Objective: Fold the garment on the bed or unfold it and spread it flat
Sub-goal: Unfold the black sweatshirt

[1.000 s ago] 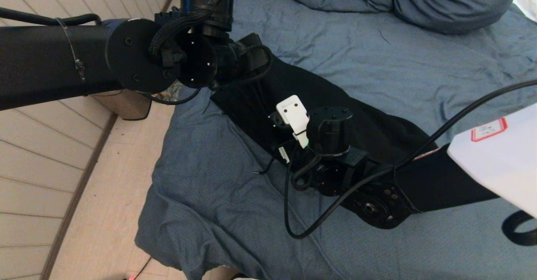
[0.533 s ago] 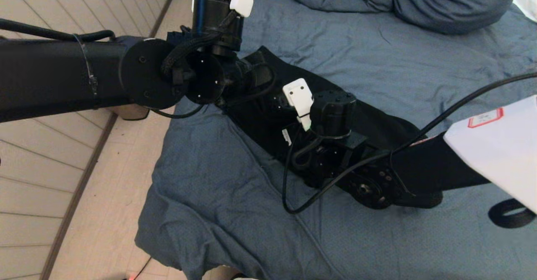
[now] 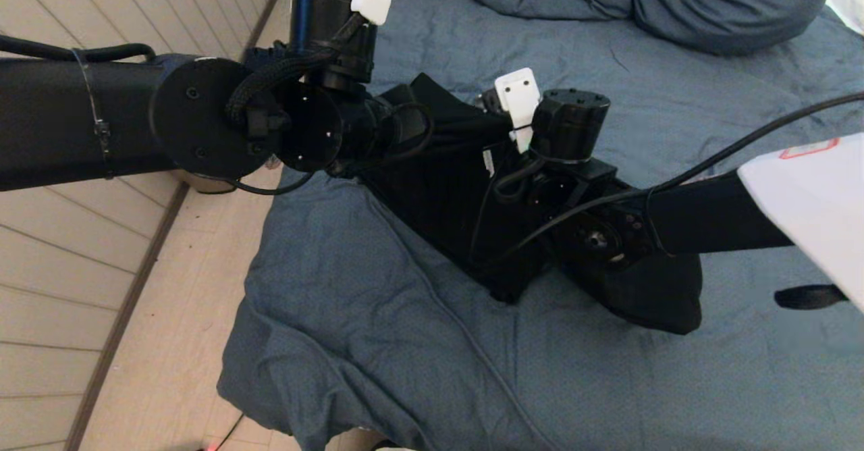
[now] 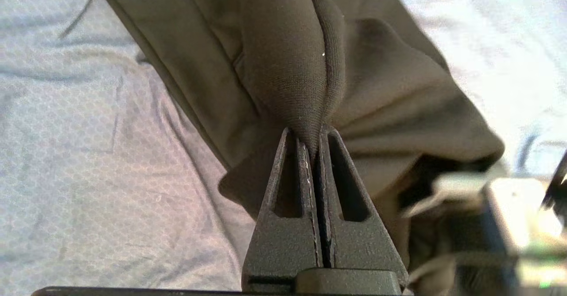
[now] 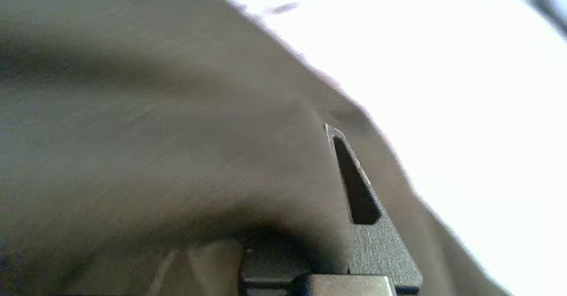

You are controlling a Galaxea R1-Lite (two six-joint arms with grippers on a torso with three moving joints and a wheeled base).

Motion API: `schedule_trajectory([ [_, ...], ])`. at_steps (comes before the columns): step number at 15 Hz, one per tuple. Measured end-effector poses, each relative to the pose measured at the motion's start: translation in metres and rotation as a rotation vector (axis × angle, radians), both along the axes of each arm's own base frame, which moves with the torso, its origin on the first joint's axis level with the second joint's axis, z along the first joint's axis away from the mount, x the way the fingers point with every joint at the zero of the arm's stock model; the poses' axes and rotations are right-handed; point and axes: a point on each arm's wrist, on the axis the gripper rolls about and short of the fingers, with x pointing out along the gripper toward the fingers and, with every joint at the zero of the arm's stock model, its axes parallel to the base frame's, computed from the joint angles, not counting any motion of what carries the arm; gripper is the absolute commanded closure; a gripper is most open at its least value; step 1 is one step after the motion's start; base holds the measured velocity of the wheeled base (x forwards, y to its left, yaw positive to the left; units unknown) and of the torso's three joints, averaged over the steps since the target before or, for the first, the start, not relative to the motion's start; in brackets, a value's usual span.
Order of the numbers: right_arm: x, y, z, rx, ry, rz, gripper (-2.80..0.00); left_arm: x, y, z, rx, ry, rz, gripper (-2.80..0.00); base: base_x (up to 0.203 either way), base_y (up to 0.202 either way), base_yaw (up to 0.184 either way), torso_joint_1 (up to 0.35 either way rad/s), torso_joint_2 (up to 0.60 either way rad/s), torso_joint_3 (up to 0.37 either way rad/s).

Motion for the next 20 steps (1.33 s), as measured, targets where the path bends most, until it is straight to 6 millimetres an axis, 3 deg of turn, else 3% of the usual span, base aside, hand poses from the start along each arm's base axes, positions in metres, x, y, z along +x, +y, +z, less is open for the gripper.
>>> schedule_trajectory([
  [5,0.028,-0.041,0.016,0.017,-0.028,-0.110,0.00,-0.002,0.002,-0.004,0.009,0.014,-0.001,0.00,0.000,0.000,0.000,0.000,0.00,0.000],
  [9,0.039,-0.061,0.026,0.022,-0.034,-0.162,0.00,-0.001,0.009,-0.004,0.010,0.017,0.011,0.00,0.000,0.000,0.000,0.000,0.00,0.000],
  [10,0.040,-0.065,0.028,0.027,-0.037,-0.178,0.00,-0.002,0.012,-0.004,0.017,0.020,0.023,-2.80,0.000,0.000,0.000,0.000,0.00,0.000],
  [14,0.038,-0.059,0.031,0.032,-0.042,-0.173,0.00,-0.007,0.016,0.004,0.001,0.004,0.020,-2.80,0.000,0.000,0.000,0.000,0.00,0.000],
  [17,0.042,-0.068,0.047,0.052,-0.076,-0.214,0.00,-0.010,0.023,0.000,0.014,0.023,0.030,-2.80,0.000,0.000,0.000,0.000,0.00,0.000],
  [18,0.046,-0.076,0.055,0.058,-0.088,-0.240,0.00,-0.011,0.027,-0.005,0.024,0.036,0.036,-2.80,0.000,0.000,0.000,0.000,0.00,0.000],
  [20,0.056,-0.112,0.073,0.064,-0.113,-0.327,0.00,-0.011,0.036,-0.015,0.042,0.057,0.054,-2.80,0.000,0.000,0.000,0.000,0.00,0.000],
])
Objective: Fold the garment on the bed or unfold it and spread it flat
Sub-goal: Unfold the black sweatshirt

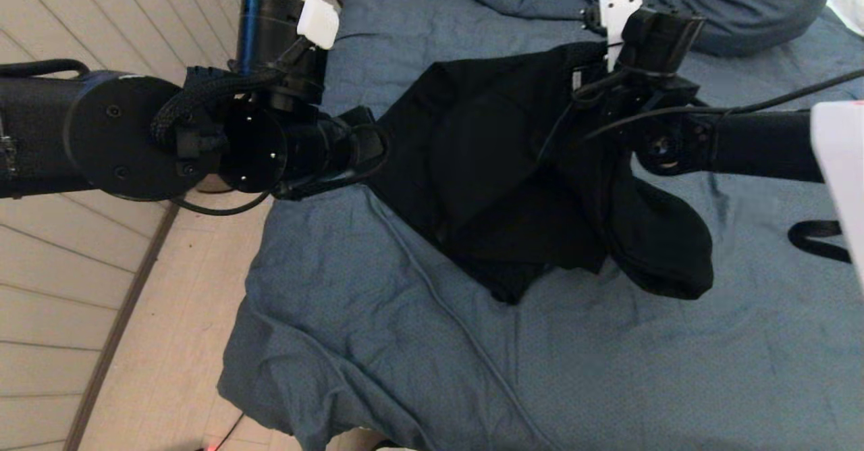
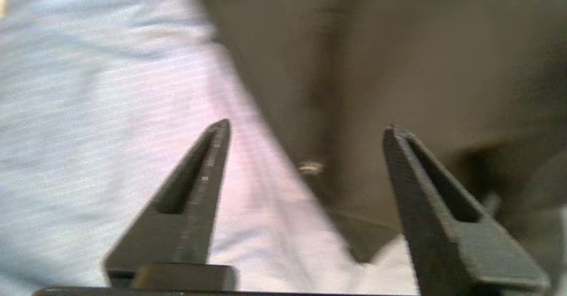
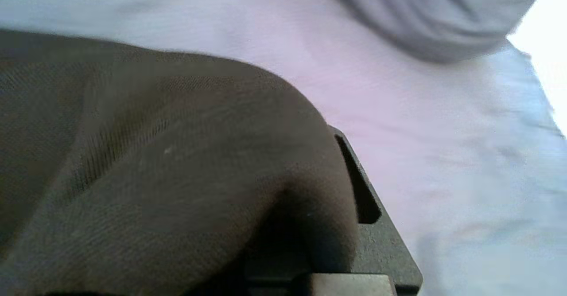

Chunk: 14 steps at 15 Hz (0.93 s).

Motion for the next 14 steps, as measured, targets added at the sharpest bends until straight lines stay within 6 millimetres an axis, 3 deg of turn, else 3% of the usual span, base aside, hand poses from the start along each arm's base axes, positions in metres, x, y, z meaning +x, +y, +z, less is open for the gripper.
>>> schedule_trajectory([
  [5,0.020,-0.117,-0.009,0.019,0.047,-0.256,0.00,0.013,-0.002,-0.026,-0.012,-0.021,0.018,-2.80,0.000,0.000,0.000,0.000,0.00,0.000],
  [7,0.025,-0.152,-0.022,0.037,0.062,-0.313,0.00,0.020,-0.008,-0.040,0.009,0.007,0.016,-2.80,0.000,0.000,0.000,0.000,0.00,0.000],
  [9,0.032,-0.169,-0.037,0.056,0.082,-0.331,0.00,0.026,-0.014,-0.052,0.018,0.018,0.016,-2.80,0.000,0.000,0.000,0.000,0.00,0.000],
  [10,0.035,-0.171,-0.043,0.060,0.095,-0.334,-2.80,0.029,-0.017,-0.056,0.023,0.024,0.015,-2.80,0.000,0.000,0.000,0.000,0.00,0.000],
  [14,0.039,-0.180,-0.055,0.073,0.120,-0.300,-2.80,0.034,-0.023,-0.069,0.043,0.049,0.008,-2.80,0.000,0.000,0.000,0.000,0.00,0.000],
])
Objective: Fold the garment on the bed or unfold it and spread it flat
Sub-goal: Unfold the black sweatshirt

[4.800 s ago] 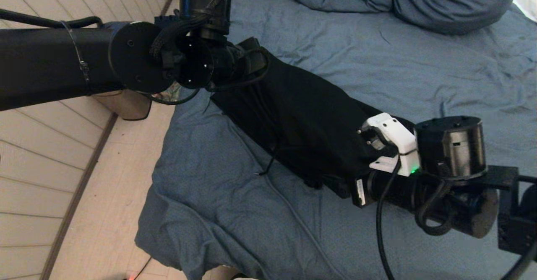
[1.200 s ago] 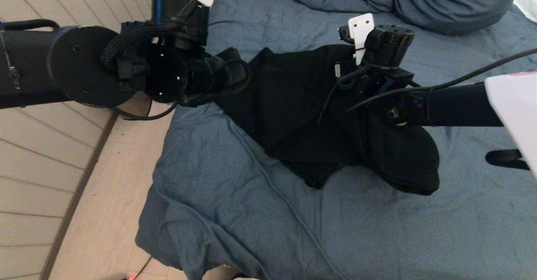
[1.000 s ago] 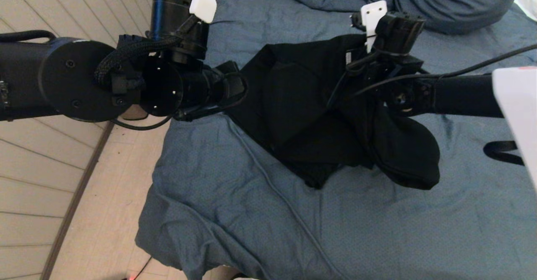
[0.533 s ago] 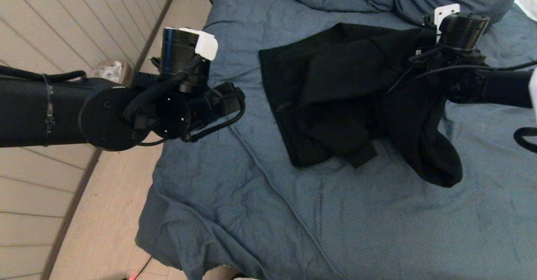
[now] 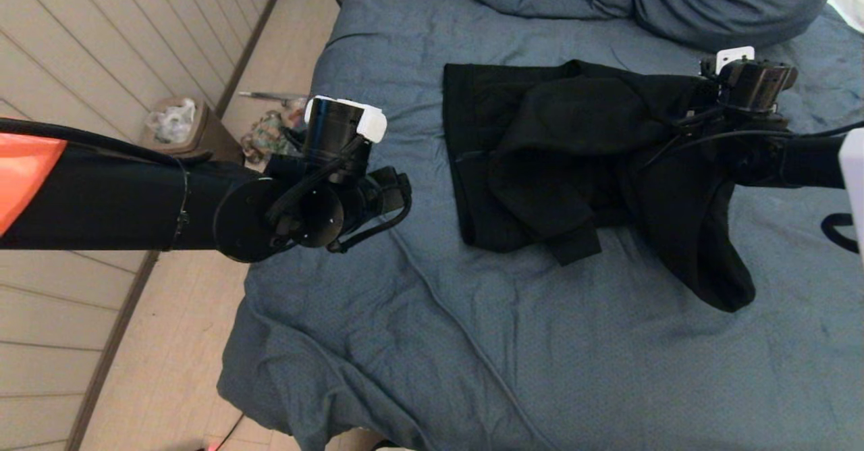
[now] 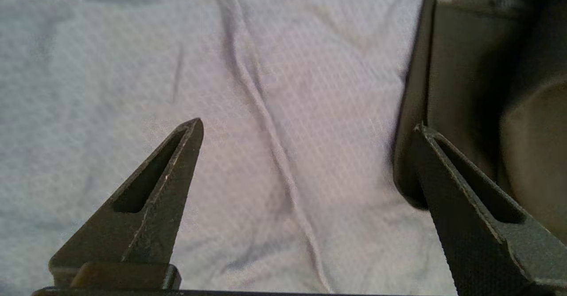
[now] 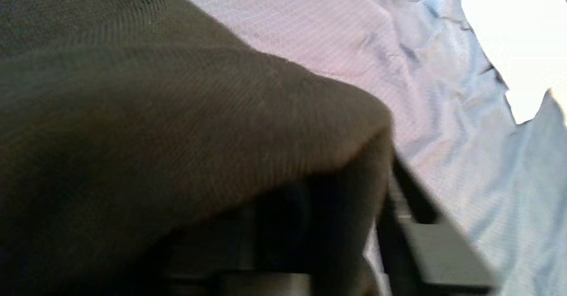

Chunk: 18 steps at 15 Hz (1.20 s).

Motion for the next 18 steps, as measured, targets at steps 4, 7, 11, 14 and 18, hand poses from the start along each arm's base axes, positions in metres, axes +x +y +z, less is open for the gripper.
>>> schedule_trajectory([
  [4,-0.015,-0.025,0.006,0.097,0.027,0.062,-2.80,0.000,-0.004,-0.003,0.004,0.005,-0.013,-2.80,0.000,0.000,0.000,0.000,0.00,0.000],
  [7,-0.042,-0.051,0.017,0.283,0.093,0.200,-2.80,-0.003,-0.010,-0.001,0.002,-0.002,-0.030,-2.80,0.000,0.000,0.000,0.000,0.00,0.000],
  [11,-0.077,-0.098,0.026,0.438,0.070,0.217,-2.80,-0.007,-0.023,-0.005,0.011,0.001,-0.055,-2.80,0.000,0.000,0.000,0.000,0.00,0.000],
  [14,-0.103,-0.107,0.035,0.639,0.055,0.290,0.00,-0.009,-0.031,-0.012,0.020,0.013,-0.070,-2.80,0.000,0.000,0.000,0.000,0.00,0.000],
  [18,-0.153,-0.076,0.065,0.978,0.062,0.576,0.00,-0.009,-0.035,-0.019,0.030,0.026,-0.079,-2.80,0.000,0.000,0.000,0.000,0.00,0.000],
])
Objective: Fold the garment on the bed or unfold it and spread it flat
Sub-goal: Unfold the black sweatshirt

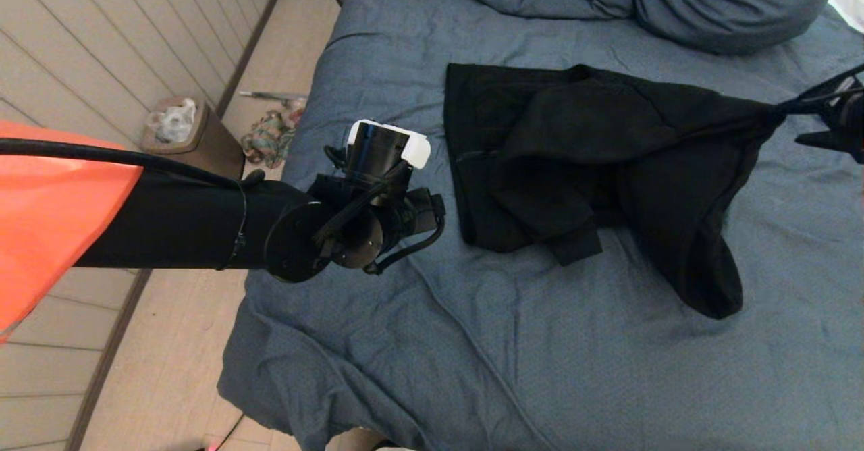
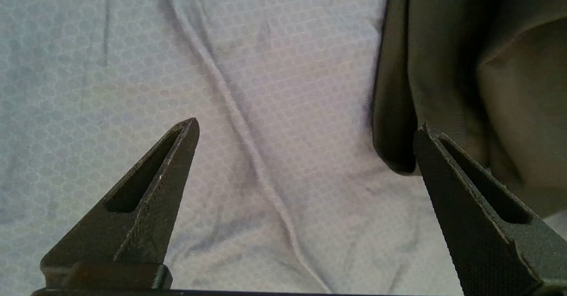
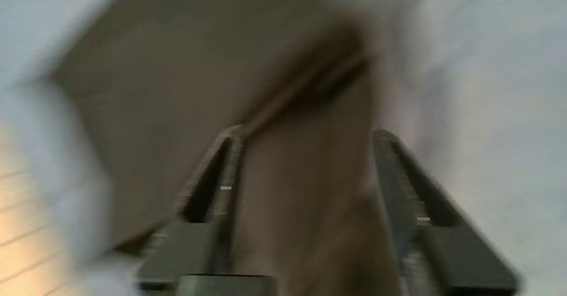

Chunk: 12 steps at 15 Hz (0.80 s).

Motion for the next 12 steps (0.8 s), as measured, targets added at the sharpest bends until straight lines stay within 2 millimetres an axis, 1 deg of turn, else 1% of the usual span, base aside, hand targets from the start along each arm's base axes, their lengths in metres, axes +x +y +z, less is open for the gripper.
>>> schedule_trajectory([
  [1,-0.012,0.009,0.006,0.064,-0.011,0.056,0.00,0.000,-0.002,-0.002,0.002,0.003,-0.003,-2.80,0.000,0.000,0.000,0.000,0.00,0.000],
  [2,-0.023,0.018,0.008,0.119,-0.010,0.105,0.00,0.001,-0.004,-0.004,0.005,0.005,-0.005,-2.80,0.000,0.000,0.000,0.000,0.00,0.000],
  [4,-0.040,0.033,0.001,0.207,0.018,0.195,0.00,0.004,-0.011,-0.008,0.009,0.006,-0.014,-2.80,0.000,0.000,0.000,0.000,0.00,0.000],
  [5,-0.045,0.040,-0.004,0.229,0.030,0.225,0.00,0.006,-0.016,-0.008,0.006,0.003,-0.019,-2.80,0.000,0.000,0.000,0.000,0.00,0.000],
  [7,-0.049,0.049,-0.014,0.242,0.039,0.257,0.00,0.008,-0.026,-0.005,-0.007,-0.011,-0.034,-2.80,0.000,0.000,0.000,0.000,0.00,0.000],
  [10,-0.055,0.055,-0.031,0.256,0.061,0.271,0.00,0.002,-0.050,0.000,-0.021,-0.031,-0.085,-2.80,0.000,0.000,0.000,0.000,0.00,0.000],
  [12,-0.060,0.058,-0.039,0.266,0.082,0.273,0.00,-0.001,-0.067,-0.004,-0.013,-0.024,-0.115,-2.80,0.000,0.000,0.000,0.000,0.00,0.000],
])
